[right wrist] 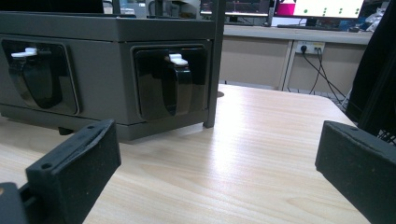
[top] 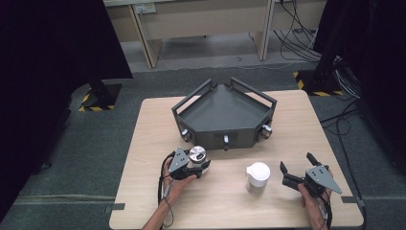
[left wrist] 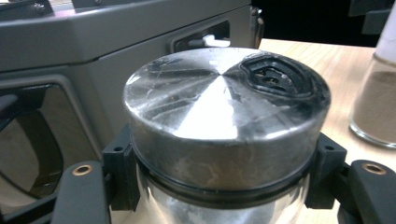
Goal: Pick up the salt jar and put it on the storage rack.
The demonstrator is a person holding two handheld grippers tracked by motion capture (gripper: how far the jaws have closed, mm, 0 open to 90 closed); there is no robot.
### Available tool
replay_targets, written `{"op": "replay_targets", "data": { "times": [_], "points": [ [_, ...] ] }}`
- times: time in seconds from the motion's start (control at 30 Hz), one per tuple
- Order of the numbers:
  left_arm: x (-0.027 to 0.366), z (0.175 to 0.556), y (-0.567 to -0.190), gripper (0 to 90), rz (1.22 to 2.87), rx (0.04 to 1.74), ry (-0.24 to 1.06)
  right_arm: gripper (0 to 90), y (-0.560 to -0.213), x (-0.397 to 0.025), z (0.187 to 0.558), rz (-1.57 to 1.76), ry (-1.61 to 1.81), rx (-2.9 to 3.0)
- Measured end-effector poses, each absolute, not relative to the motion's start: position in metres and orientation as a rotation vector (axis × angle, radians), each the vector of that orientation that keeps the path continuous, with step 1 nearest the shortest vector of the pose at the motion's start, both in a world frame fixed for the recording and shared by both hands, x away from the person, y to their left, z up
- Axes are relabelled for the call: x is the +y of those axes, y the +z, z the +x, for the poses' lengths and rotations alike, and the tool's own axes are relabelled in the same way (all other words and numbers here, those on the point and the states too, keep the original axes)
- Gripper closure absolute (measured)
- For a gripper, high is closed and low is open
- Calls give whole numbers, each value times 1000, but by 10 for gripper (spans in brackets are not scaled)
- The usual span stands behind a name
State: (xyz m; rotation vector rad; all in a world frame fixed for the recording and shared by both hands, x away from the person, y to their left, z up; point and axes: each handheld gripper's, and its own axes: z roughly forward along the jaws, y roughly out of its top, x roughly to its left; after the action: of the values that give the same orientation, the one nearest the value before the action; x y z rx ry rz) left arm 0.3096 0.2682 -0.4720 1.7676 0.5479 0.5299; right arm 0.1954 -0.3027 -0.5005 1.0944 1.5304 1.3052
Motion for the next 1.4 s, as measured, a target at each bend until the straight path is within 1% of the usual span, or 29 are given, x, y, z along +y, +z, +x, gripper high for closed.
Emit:
{"op": "replay_targets", "data": {
  "times": [0.77, 1.4],
  "points": [
    [274, 314, -435, 306, 1753, 483, 529, 1, -501, -303, 196, 1098, 1303, 1530],
    [274, 334, -386, 306, 1736, 472, 526, 2, -501, -303, 196, 1098, 1305, 1530]
  ]
}}
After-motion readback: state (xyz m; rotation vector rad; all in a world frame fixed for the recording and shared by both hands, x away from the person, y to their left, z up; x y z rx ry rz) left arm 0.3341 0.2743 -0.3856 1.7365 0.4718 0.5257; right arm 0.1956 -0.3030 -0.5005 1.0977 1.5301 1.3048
